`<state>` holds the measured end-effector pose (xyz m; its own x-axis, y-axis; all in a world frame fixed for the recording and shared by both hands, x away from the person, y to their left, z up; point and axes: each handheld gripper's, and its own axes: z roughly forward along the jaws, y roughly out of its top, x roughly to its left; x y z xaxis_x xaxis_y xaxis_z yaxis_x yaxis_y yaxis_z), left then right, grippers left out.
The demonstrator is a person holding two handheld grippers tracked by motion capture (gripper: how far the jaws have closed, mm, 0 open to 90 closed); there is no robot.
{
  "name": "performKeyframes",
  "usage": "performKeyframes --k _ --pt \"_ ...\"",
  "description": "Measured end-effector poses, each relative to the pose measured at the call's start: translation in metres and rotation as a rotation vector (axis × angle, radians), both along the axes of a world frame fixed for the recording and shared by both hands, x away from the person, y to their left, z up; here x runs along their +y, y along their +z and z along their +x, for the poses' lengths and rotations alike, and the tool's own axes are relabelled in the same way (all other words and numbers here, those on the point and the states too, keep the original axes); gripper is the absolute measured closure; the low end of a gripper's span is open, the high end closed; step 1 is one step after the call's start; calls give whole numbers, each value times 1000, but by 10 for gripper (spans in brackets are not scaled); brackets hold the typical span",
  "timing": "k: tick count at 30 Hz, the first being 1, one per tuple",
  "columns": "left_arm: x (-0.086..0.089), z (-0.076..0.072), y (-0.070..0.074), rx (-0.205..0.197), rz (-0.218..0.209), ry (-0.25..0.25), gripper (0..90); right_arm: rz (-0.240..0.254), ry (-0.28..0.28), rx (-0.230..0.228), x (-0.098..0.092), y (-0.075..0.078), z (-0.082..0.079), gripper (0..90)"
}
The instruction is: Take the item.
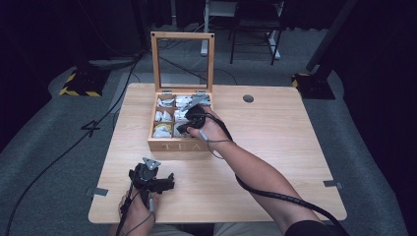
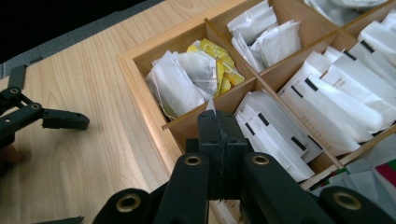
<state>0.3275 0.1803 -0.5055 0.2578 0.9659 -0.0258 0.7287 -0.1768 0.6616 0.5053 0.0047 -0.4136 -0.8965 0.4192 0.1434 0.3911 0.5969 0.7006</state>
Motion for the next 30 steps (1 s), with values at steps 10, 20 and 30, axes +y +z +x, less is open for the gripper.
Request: performKeyframes --k 10,20,30 --pt "0 0 0 0 0 0 2 88 -33 -27 -16 16 3 900" --pt "0 0 0 0 1 0 2 163 -36 -53 -29 33 0 900" --pt "0 1 0 3 -2 -3 2 233 -26 -78 -51 51 -10 900"
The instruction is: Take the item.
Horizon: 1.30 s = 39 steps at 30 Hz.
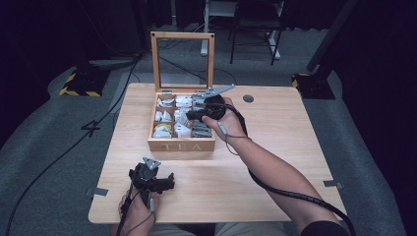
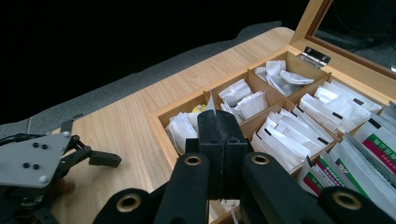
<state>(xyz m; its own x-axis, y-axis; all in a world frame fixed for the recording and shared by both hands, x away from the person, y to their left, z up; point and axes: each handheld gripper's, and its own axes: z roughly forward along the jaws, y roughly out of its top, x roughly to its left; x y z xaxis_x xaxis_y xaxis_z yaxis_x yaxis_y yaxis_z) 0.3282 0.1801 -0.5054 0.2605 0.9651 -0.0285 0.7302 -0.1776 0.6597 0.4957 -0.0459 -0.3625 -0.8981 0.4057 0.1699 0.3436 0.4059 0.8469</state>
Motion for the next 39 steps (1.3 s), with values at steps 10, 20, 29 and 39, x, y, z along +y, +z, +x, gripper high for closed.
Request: performKeyframes --k 10,20,29,39 --pt "0 1 0 -2 4 -2 2 48 -5 -25 -31 19 -12 900" --pt "-1 2 0 0 -4 1 2 85 -43 -49 -73 35 -18 900" --pt "2 3 0 1 -2 -41 1 98 -93 -70 -112 43 -24 900" --pt "2 3 0 -2 0 -39 1 83 -131 -87 -144 50 -27 900"
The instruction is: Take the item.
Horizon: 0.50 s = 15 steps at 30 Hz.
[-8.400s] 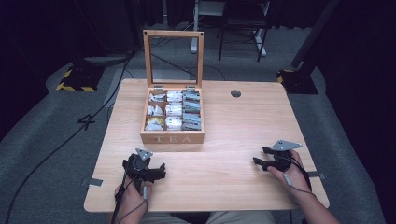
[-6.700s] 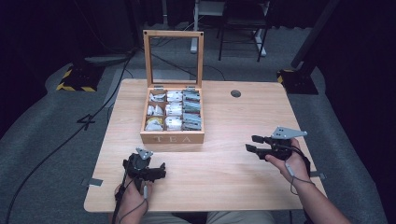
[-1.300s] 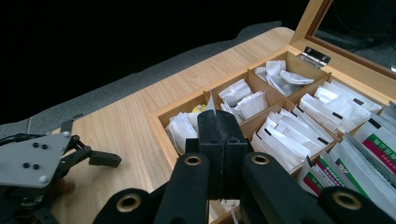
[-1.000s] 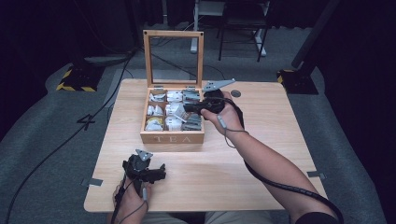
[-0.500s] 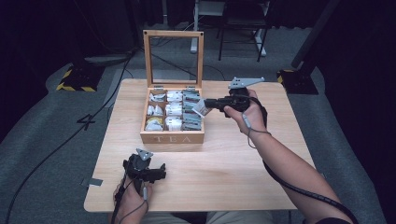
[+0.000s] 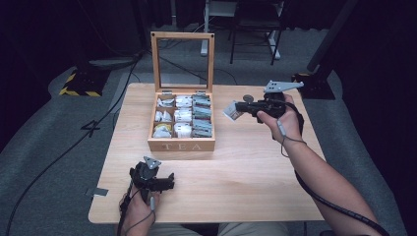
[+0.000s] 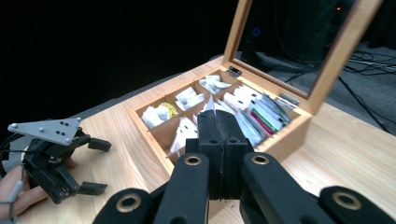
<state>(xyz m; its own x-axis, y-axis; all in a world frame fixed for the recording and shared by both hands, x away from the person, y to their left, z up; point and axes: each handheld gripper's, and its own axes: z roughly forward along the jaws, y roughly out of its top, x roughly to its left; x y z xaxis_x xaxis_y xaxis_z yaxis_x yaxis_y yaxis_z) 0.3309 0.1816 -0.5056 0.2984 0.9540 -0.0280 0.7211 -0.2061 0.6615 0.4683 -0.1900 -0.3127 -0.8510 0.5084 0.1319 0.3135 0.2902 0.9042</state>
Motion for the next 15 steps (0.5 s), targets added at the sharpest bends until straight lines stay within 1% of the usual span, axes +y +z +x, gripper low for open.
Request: performKeyframes --k 1,7,8,9,11,12,13,14,15 --pt "0 0 0 0 -1 0 1 -2 -15 -2 -8 1 0 900" --pt "0 0 0 0 -1 0 1 -14 -51 -6 -29 1 -1 900" --pt "0 0 0 0 -1 0 2 -14 -51 -6 -29 1 -1 900" --pt "0 0 0 0 0 0 1 -19 -66 -10 -36 0 -2 900" --pt "0 0 0 1 -1 0 1 -12 -83 -10 -45 -2 -2 900" --pt "0 0 0 1 -1 0 1 -12 -83 -10 -45 -2 -2 900" --pt "0 0 0 2 0 1 1 -10 -92 -8 -49 -2 -2 900" --pt "0 0 0 2 0 1 1 -9 -113 -9 -58 -4 -2 900" --pt "0 0 0 2 0 2 1 -8 -119 -7 -61 -5 -2 900"
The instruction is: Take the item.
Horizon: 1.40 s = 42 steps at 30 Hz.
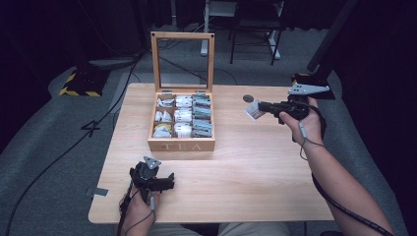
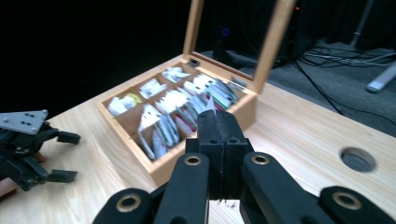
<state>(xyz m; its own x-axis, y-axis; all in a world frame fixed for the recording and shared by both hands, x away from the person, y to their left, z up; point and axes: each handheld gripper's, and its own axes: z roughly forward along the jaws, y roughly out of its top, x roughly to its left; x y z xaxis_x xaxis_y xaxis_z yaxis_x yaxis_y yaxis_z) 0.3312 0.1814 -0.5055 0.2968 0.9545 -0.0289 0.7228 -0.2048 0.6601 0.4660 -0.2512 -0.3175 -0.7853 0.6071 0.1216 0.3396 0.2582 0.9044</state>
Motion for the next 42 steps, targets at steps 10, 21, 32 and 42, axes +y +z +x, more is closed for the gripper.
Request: performKeyframes --k 10,21,32,42 --pt "0 0 0 -1 -1 0 1 -35 -83 10 -36 -10 4 900" --pt "0 0 0 -1 0 3 2 -69 -132 28 -54 -31 11 900" --pt "0 0 0 0 0 3 1 -66 -164 87 -68 -67 13 900" --pt "-1 1 0 -2 0 4 1 -84 -191 142 -78 -93 16 900"
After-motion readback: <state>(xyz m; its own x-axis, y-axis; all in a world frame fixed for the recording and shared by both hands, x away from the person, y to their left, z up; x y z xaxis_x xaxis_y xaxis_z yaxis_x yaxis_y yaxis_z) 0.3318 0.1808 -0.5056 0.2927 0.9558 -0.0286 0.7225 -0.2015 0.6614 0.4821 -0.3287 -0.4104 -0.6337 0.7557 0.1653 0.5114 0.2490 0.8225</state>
